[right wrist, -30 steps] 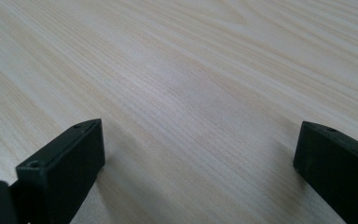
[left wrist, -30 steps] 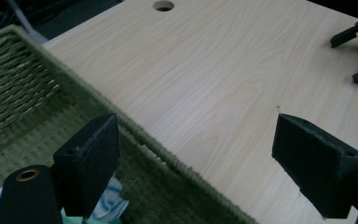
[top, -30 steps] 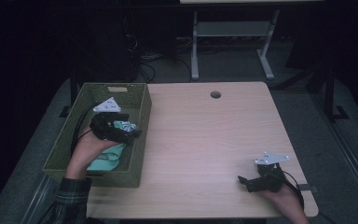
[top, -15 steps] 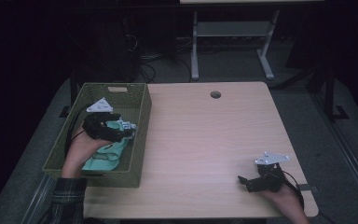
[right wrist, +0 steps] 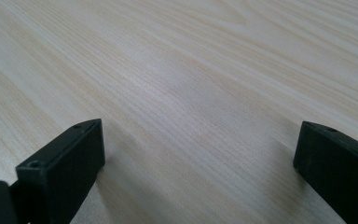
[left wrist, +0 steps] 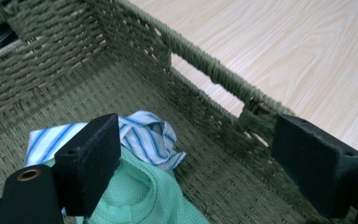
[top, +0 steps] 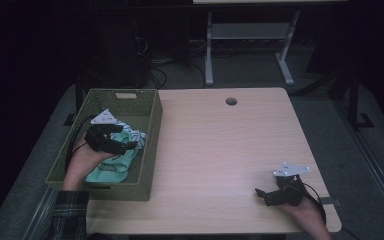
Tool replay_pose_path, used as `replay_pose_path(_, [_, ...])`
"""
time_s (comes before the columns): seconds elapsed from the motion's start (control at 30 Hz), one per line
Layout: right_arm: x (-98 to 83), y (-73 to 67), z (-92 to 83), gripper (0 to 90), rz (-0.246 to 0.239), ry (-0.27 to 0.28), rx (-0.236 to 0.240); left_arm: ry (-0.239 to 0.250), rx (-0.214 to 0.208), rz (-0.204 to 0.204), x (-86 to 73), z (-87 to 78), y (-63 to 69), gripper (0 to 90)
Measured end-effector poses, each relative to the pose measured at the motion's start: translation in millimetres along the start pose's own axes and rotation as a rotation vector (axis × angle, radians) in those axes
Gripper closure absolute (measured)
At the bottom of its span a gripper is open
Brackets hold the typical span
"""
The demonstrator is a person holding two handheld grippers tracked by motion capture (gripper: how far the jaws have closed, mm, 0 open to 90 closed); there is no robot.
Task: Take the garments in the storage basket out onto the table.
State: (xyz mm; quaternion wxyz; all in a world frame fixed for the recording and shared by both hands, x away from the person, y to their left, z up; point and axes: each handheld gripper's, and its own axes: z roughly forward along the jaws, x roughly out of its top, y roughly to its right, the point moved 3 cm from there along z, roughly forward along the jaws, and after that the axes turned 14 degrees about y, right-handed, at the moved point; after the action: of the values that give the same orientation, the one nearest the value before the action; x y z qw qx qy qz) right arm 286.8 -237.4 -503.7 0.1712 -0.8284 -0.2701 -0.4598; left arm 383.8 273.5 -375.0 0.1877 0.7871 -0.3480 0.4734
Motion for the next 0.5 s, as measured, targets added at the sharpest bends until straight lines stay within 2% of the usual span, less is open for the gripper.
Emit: replay_pose_path(0.5, [0.0, 0.1, 0.0, 1.4, -0.001, 0.000, 0.000, -0.050, 0.034, -0.015, -25.4, 5.7, -15.2, 15.0])
